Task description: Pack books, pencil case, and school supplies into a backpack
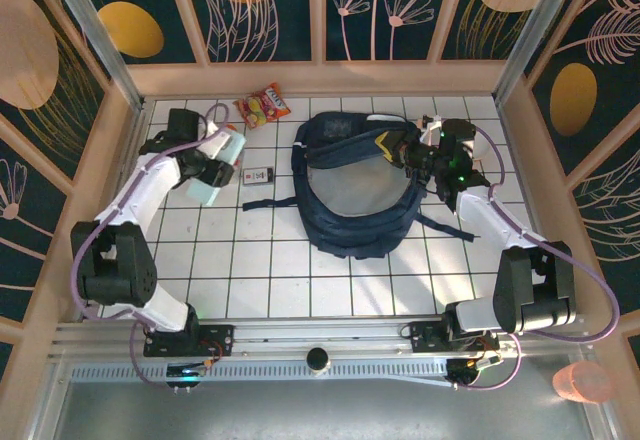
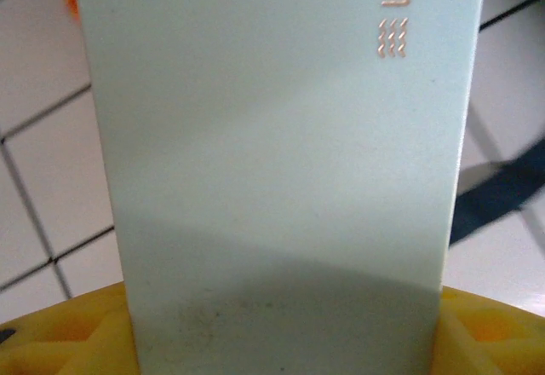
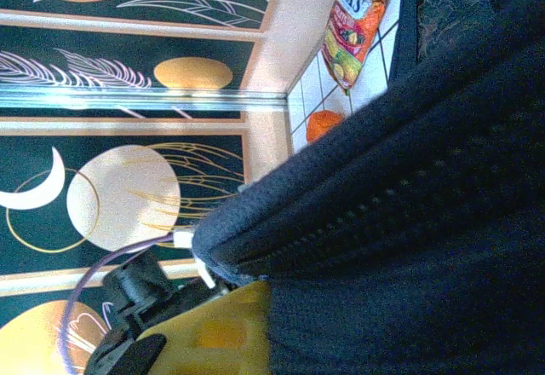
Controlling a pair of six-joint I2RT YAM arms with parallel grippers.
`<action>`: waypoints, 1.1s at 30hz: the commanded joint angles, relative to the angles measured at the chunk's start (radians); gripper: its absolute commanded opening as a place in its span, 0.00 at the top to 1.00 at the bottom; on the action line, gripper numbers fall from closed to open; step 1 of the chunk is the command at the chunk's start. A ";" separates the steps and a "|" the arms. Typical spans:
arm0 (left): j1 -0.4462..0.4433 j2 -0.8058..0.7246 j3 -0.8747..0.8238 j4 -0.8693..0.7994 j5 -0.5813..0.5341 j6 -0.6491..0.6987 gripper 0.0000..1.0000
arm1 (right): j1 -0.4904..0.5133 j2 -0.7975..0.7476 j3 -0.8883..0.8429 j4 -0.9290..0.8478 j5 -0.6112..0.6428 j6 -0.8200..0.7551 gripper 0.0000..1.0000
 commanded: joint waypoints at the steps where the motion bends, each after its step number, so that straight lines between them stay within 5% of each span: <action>1: -0.098 -0.068 0.067 -0.041 0.084 0.041 0.41 | 0.009 0.002 0.042 0.083 0.007 -0.015 0.91; 8: -0.358 -0.137 0.089 0.075 0.176 0.099 0.45 | 0.014 0.012 0.054 0.088 0.006 -0.016 0.91; 20: -0.548 -0.178 0.007 0.209 0.370 0.352 0.48 | 0.014 0.037 0.086 0.079 -0.010 -0.025 0.91; 33: -0.663 0.071 0.125 0.284 0.094 0.590 0.45 | 0.015 0.010 0.103 0.058 -0.012 -0.028 0.91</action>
